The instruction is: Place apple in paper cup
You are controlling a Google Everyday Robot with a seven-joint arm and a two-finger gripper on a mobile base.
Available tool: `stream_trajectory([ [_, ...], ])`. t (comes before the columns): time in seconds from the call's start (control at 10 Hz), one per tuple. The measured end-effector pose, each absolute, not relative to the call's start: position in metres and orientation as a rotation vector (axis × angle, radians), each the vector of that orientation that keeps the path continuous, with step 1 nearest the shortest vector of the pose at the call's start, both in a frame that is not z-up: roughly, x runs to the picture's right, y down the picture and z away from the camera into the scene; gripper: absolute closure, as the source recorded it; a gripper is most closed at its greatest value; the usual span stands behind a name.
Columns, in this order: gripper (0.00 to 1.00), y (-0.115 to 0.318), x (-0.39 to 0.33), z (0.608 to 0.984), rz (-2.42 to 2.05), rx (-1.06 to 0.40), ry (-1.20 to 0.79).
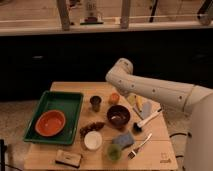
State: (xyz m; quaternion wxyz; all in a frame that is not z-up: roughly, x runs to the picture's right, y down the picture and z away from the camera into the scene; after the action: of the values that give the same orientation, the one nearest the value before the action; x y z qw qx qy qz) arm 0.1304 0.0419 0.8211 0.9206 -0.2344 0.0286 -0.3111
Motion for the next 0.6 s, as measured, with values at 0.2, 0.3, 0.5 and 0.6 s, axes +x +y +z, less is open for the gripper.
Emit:
stream_trajectory([
  [0.2, 0.2, 0.038, 0.142, 0.823, -0.641, -0.478, -0.009],
  [0.3, 0.2, 0.037, 0.141, 0.826, -0.658, -0.478, -0.046],
  [0.5, 0.2, 0.037, 0.14, 0.836, -0.718, -0.49, -0.126],
  [0.6, 0.2, 0.039, 0.141, 0.84, -0.75, -0.5, -0.147],
])
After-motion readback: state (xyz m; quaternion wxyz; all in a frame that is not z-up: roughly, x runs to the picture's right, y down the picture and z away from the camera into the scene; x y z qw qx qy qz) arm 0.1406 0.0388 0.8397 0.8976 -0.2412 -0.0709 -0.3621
